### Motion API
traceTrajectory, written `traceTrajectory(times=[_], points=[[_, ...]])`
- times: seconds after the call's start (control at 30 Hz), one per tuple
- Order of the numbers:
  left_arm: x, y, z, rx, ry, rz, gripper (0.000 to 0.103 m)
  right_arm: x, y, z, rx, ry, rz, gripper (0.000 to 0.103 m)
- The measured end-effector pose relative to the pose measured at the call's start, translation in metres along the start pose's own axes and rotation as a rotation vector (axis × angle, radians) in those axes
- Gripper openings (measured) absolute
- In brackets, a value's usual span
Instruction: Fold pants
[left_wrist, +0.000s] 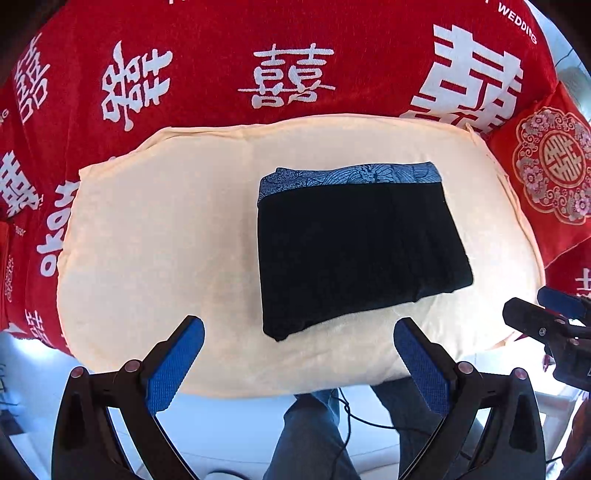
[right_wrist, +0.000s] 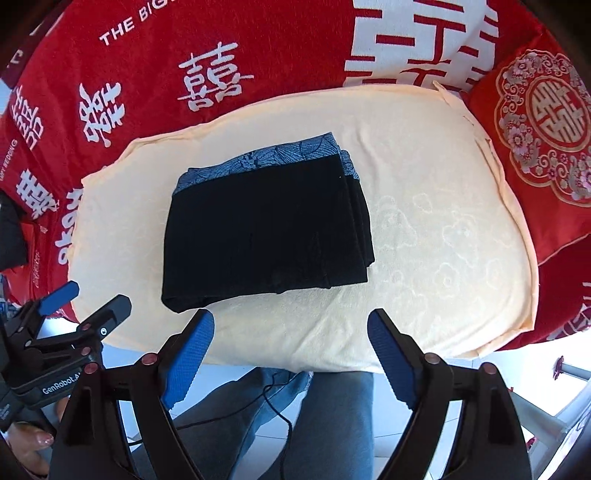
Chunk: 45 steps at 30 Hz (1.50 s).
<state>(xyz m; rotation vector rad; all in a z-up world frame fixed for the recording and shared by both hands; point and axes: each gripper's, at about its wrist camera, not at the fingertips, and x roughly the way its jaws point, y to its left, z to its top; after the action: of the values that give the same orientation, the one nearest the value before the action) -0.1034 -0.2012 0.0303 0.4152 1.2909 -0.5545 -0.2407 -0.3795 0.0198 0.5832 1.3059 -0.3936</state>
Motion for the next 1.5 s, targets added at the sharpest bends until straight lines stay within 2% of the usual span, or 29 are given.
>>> traceTrajectory(times=[0.27,0.43,0.53,0.8,1.5], points=[[-0.022,-0.003,-0.005,0.019,-0.016,0.047,0.103,-0.019,0.004,0.004,0.038,0.004,0.009,0.087],[-0.027,-0.014,-0.013,0.004,0.01,0.067,0.103,-0.027,0.002,0.008,-0.007,0.014,-0.003,0.087],[-0.027,-0.024,-0.017,-0.019,0.033,0.053,0.103,-0.035,-0.001,0.007,-0.048,0.012,-0.023,0.088],[-0.042,-0.038,-0.017,-0.043,0.013,0.093,0.103,-0.035,-0.012,0.006,-0.075,0.051,-0.023,0.088],[-0.045,-0.039,-0.013,-0.047,0.017,0.101,0.103,-0.042,-0.003,0.008,-0.116,0.033,-0.027,0.088]])
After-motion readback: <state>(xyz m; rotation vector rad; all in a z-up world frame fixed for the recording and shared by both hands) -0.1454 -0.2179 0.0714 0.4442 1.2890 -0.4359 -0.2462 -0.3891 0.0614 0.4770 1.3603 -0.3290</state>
